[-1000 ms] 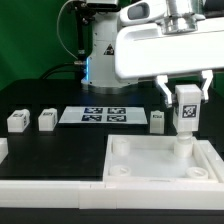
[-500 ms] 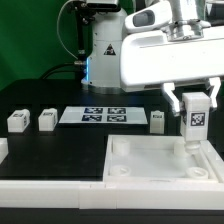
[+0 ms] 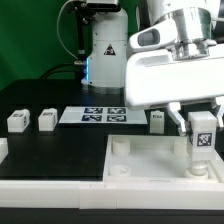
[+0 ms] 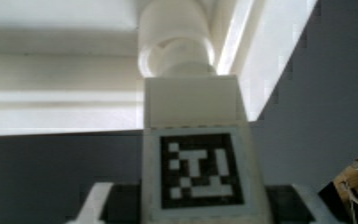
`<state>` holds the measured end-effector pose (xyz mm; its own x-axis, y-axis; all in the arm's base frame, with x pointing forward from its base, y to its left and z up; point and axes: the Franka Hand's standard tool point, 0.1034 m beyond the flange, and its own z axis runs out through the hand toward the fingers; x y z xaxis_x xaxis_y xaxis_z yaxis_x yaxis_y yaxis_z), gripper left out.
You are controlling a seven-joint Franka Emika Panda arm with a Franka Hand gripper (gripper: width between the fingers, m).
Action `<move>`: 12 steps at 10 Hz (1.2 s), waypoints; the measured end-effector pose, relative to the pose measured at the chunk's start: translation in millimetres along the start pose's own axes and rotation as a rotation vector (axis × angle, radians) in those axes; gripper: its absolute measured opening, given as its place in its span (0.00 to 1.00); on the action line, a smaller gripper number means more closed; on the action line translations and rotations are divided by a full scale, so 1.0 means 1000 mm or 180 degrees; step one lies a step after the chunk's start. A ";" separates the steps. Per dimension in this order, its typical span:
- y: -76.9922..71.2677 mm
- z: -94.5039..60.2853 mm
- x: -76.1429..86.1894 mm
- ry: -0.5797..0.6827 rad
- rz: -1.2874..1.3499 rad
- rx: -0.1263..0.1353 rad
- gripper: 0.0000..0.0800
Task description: Assemble one leg
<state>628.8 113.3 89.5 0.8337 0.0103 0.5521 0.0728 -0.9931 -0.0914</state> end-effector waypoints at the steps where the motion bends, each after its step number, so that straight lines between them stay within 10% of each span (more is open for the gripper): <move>1: 0.001 0.001 0.001 0.0076 0.0001 -0.0008 0.37; 12: -0.001 0.014 -0.017 0.0023 0.0020 -0.0017 0.45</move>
Offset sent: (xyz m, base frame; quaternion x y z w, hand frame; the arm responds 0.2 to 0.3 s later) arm -0.0043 0.0015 -0.0080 -0.0021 0.0061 0.0084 0.9999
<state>622.5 115.4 68.9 0.8301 0.0033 0.5576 0.0647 -0.9938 -0.0905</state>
